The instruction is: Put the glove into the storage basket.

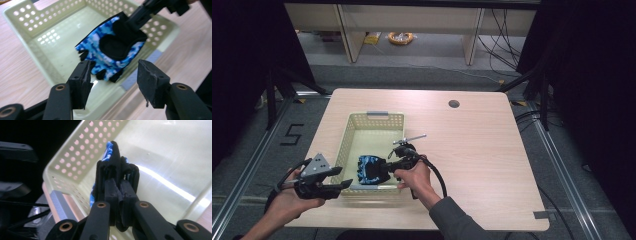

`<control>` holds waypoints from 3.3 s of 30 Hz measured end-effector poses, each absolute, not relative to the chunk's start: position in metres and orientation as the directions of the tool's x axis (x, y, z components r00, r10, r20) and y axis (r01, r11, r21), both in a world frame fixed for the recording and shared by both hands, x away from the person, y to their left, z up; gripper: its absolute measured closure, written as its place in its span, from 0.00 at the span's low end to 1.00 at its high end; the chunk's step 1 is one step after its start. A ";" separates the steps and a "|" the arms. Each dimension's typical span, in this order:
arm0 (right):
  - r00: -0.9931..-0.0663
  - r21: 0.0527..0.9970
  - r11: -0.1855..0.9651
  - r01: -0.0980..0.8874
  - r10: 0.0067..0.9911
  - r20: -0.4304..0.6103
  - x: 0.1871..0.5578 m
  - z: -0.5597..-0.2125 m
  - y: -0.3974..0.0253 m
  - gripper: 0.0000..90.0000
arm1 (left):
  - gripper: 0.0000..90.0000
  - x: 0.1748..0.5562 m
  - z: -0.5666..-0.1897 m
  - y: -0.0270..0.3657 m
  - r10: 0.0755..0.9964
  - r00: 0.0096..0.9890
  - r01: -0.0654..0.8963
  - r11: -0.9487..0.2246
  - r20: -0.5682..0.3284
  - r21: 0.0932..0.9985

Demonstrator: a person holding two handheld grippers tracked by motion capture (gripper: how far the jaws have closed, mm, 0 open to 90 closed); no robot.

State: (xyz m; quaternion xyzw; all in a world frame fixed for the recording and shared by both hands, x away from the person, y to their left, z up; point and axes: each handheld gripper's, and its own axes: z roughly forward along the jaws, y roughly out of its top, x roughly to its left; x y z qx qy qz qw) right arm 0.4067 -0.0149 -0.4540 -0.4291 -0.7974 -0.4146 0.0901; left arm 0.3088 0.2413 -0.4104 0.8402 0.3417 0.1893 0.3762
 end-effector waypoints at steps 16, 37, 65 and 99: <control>-0.660 0.612 0.392 0.687 0.689 0.300 0.404 -0.446 -0.012 0.75 | 0.44 0.249 -0.439 0.181 0.579 0.812 0.420 -0.493 -0.073 0.762; -0.719 0.740 0.329 0.587 0.632 0.289 0.393 -0.417 -0.042 0.52 | 0.29 0.247 -0.484 0.172 0.616 0.771 0.462 -0.368 -0.161 0.806; -0.675 0.807 0.197 0.557 0.674 0.301 0.363 -0.418 -0.144 0.45 | 0.26 0.254 -0.490 0.185 0.655 0.738 0.484 -0.349 -0.160 0.802; -0.644 0.764 0.210 0.610 0.694 0.323 0.338 -0.446 -0.173 0.26 | 0.26 0.258 -0.494 0.186 0.665 0.727 0.506 -0.352 -0.170 0.787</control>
